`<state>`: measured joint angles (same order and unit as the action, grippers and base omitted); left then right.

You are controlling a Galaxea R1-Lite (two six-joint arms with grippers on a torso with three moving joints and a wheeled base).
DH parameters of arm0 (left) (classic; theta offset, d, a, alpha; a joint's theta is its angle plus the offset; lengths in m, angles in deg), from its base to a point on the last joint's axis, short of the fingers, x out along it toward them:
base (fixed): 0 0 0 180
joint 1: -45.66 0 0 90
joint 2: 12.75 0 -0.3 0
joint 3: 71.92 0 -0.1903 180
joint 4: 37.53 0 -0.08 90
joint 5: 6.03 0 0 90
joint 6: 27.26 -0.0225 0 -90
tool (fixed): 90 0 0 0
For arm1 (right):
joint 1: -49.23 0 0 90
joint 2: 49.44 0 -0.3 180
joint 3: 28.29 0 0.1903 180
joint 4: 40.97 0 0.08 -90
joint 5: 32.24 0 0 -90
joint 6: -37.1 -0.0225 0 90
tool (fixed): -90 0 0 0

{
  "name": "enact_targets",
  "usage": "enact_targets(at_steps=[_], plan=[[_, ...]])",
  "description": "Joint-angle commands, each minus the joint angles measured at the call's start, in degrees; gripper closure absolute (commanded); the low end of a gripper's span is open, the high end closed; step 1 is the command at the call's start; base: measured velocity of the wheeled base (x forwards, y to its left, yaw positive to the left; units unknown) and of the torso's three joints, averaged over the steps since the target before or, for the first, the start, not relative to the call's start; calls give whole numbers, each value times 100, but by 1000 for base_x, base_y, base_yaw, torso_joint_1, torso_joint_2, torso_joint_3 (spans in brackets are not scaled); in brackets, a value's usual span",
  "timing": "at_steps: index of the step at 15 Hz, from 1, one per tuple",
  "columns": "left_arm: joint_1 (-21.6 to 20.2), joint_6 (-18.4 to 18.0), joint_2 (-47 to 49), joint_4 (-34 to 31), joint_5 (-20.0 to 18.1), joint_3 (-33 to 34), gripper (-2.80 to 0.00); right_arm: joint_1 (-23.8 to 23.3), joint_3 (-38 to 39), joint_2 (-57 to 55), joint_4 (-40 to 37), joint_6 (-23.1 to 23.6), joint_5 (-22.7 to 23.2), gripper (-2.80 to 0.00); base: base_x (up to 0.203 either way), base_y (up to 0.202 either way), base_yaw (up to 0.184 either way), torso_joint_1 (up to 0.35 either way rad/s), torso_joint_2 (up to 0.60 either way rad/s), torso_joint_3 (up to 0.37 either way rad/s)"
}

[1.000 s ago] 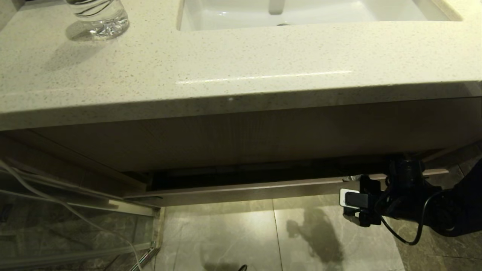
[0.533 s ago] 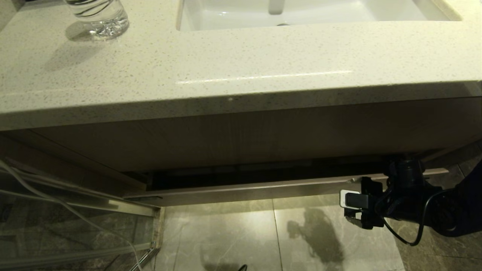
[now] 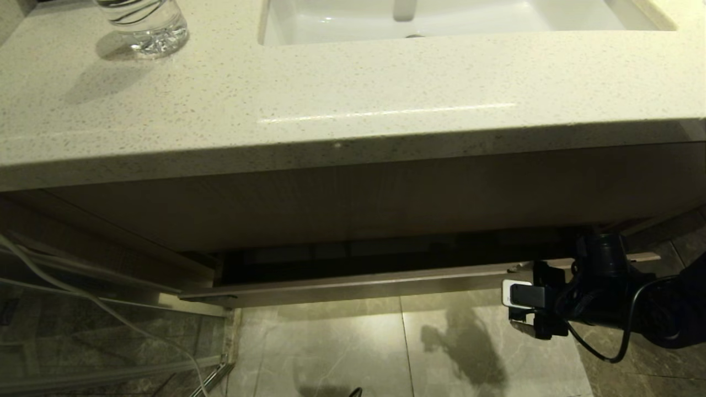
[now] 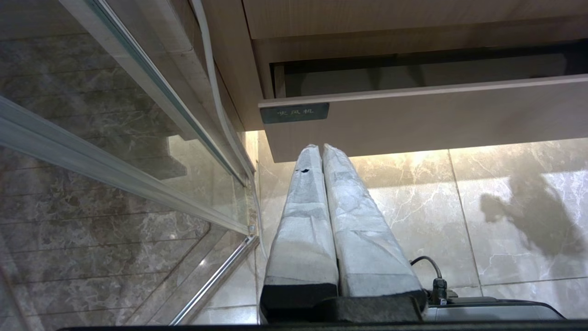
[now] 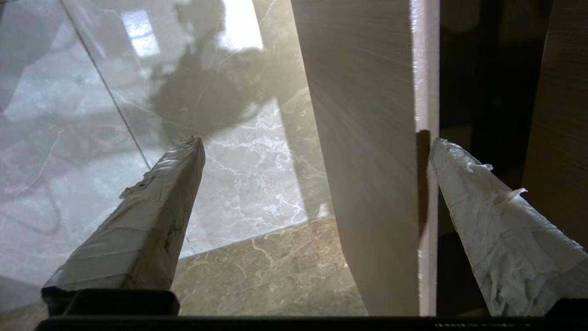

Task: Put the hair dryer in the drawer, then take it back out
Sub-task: Pull open the drawer

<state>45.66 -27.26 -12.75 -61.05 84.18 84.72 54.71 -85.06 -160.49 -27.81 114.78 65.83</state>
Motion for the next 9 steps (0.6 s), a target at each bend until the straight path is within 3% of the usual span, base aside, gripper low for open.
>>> enact_targets(at_steps=[1,9], plan=[[0,0,0,-2,-3,0,0,2,24,268,-91,69,23,-280,0,0,0,0,0,0],[0,0,0,-2,-3,0,0,4,271,1375,-1019,43,5,-280,0,0,0,0,0,0]])
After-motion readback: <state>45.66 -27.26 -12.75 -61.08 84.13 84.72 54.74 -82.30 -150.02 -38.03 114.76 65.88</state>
